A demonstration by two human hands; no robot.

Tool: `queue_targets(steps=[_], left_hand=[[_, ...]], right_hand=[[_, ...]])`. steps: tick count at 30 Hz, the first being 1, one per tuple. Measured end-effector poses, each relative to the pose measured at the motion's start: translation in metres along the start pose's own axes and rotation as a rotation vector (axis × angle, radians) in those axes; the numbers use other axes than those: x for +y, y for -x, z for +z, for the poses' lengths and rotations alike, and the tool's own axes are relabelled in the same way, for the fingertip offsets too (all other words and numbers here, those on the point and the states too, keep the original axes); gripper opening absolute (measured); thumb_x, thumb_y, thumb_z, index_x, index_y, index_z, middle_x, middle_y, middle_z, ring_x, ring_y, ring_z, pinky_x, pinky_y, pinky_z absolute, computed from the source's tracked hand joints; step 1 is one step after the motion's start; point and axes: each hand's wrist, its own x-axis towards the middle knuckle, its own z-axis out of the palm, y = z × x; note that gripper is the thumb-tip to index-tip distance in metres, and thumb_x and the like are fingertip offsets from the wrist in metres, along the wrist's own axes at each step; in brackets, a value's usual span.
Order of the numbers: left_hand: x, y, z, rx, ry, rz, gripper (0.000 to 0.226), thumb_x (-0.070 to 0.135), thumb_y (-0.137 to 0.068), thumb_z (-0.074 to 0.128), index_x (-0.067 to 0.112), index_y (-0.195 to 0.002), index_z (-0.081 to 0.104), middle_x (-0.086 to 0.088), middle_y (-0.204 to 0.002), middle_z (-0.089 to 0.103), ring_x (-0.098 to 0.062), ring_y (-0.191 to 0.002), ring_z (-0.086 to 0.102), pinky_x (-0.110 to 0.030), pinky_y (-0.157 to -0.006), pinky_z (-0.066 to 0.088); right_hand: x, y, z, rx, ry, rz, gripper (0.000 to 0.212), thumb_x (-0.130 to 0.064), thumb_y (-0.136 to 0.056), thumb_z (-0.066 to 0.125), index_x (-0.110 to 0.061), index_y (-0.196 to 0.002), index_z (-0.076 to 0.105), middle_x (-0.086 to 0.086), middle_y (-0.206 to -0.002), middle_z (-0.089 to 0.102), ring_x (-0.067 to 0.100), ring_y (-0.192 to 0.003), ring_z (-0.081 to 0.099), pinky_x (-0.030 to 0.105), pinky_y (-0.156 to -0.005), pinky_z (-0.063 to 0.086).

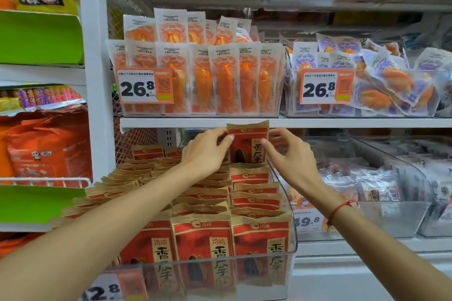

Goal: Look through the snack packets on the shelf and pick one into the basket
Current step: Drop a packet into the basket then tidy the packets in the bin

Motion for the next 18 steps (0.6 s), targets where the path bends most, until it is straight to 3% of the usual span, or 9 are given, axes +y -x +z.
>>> queue_targets(steps=[4, 8, 12, 15, 18], left_hand=[[-0.004, -0.011, 0.008, -0.095, 0.066, -0.073, 0.042, 0.038, -0.104, 0.038, 0.019, -0.140, 0.046, -0.009, -0.129, 0.061, -0.032, -0.119, 0.056, -0.044, -0.101, 0.044], [-0.009, -0.009, 0.016, -0.103, 0.039, 0.019, 0.042, 0.020, -0.102, 0.040, 0.027, -0.144, 0.037, 0.010, -0.140, 0.051, -0.015, -0.116, 0.056, -0.042, -0.101, 0.045], [-0.006, -0.006, 0.019, -0.220, -0.043, 0.079, 0.046, 0.027, -0.105, 0.032, 0.032, -0.150, 0.027, 0.011, -0.151, 0.041, -0.016, -0.113, 0.060, -0.039, -0.099, 0.046], [-0.005, -0.007, 0.022, -0.317, -0.101, 0.079, 0.048, 0.030, -0.105, 0.024, 0.027, -0.153, 0.023, -0.001, -0.157, 0.031, -0.020, -0.140, 0.036, -0.037, -0.112, 0.031], [-0.007, -0.009, 0.021, -0.363, -0.139, 0.108, 0.051, 0.029, -0.105, 0.021, 0.023, -0.155, 0.017, 0.006, -0.162, 0.013, -0.013, -0.149, 0.010, -0.035, -0.119, 0.011]], right_hand=[[0.013, -0.005, 0.009, -0.134, 0.128, 0.044, 0.025, -0.043, -0.094, 0.058, -0.025, -0.106, 0.070, -0.009, -0.099, 0.072, 0.010, -0.093, 0.066, 0.031, -0.077, 0.055], [0.033, -0.011, 0.019, -0.308, 0.217, 0.098, 0.030, -0.048, -0.094, 0.053, -0.029, -0.107, 0.073, -0.006, -0.107, 0.073, 0.025, -0.115, 0.060, 0.045, -0.089, 0.053], [0.034, -0.018, 0.016, -0.360, 0.227, 0.119, 0.026, -0.044, -0.092, 0.059, -0.029, -0.108, 0.072, -0.004, -0.108, 0.073, 0.018, -0.107, 0.064, 0.042, -0.087, 0.054], [0.028, -0.014, 0.009, -0.196, 0.082, 0.012, 0.025, -0.026, -0.090, 0.066, -0.025, -0.115, 0.069, -0.006, -0.105, 0.072, 0.012, -0.098, 0.066, 0.039, -0.086, 0.055], [0.024, -0.004, -0.002, -0.345, 0.132, -0.099, 0.040, -0.028, -0.095, 0.046, -0.026, -0.133, 0.058, -0.003, -0.133, 0.060, 0.015, -0.124, 0.052, 0.038, -0.104, 0.043]])
